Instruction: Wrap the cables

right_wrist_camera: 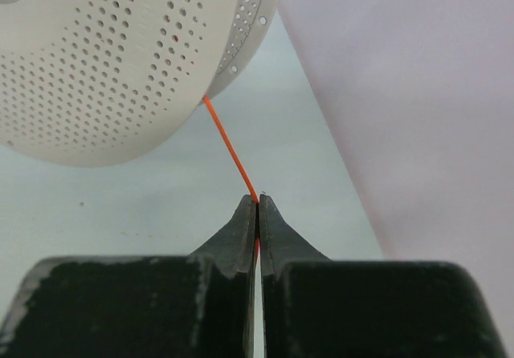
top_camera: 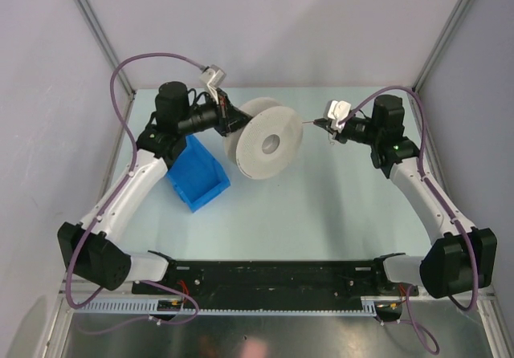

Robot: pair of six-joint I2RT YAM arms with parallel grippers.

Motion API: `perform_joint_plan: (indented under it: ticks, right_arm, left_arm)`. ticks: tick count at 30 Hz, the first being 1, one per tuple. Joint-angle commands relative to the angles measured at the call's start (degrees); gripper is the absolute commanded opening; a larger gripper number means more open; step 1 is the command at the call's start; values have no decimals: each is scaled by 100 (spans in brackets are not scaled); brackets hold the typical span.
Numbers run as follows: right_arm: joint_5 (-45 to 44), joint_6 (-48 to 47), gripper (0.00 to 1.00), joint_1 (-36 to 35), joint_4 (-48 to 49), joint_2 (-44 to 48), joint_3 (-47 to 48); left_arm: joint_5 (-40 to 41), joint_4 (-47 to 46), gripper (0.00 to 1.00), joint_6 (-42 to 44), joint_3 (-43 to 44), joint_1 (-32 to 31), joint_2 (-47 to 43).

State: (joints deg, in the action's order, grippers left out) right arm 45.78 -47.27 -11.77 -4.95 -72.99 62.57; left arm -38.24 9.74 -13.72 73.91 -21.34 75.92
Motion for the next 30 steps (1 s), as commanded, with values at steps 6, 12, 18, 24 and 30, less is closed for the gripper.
perform_joint_plan:
  ticks: [6, 12, 18, 24, 30]
  right_arm:
    - [-228, 344, 0, 261, -269, -297, 241]
    - [-127, 721, 31, 100, -307, -318, 240]
    - [-189, 1223, 74, -9, -177, -99, 240]
    - [-352, 2242, 83, -271, -49, -30, 192]
    - [-878, 3377, 85, -639, 924, 85, -327]
  left_arm:
    - [-635, -1162, 0, -1551, 238, 426, -491]
    - [-181, -1570, 0, -2150, 358, 516, -503]
    - [522, -1571, 0, -2402, 622, 534, -509]
    - [1373, -1430, 0, -2764, 821, 547, -562]
    - [2081, -1387, 0, -3204, 880, 552, -605]
